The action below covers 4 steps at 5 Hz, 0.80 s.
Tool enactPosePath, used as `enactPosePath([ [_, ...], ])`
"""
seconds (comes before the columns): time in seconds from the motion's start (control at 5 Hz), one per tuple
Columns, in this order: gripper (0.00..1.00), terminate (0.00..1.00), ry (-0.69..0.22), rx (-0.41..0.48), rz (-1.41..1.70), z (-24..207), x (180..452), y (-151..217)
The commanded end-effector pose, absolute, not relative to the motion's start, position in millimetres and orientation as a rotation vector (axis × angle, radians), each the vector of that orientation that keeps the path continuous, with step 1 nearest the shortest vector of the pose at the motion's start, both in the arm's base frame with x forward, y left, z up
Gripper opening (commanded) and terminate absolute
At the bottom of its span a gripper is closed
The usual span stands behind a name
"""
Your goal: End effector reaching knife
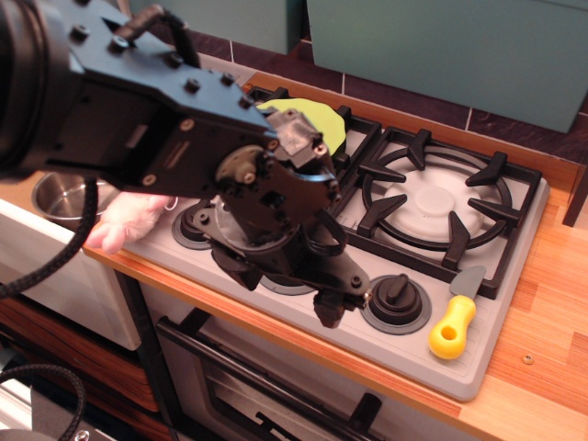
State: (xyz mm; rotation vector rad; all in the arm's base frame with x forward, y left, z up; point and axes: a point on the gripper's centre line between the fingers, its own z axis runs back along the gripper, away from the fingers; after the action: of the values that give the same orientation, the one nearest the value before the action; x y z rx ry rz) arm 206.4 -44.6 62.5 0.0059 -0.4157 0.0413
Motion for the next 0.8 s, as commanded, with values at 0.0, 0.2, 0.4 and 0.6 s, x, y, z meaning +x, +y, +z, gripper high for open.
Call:
enactPosePath([
  [0.0, 1.00, 0.00, -0.482, 0.030, 0.109, 62.8, 220.9, -81.8],
  [0.2, 1.00, 0.00, -0.463, 0.028, 0.139, 67.8, 227.0, -96.0],
  [0.4, 1.00, 0.00, -0.462, 0.021, 0.183, 72.2, 234.9, -110.3],
  [0.6, 1.00, 0.00, -0.452, 0.031, 0.212, 75.0, 240.2, -122.3],
])
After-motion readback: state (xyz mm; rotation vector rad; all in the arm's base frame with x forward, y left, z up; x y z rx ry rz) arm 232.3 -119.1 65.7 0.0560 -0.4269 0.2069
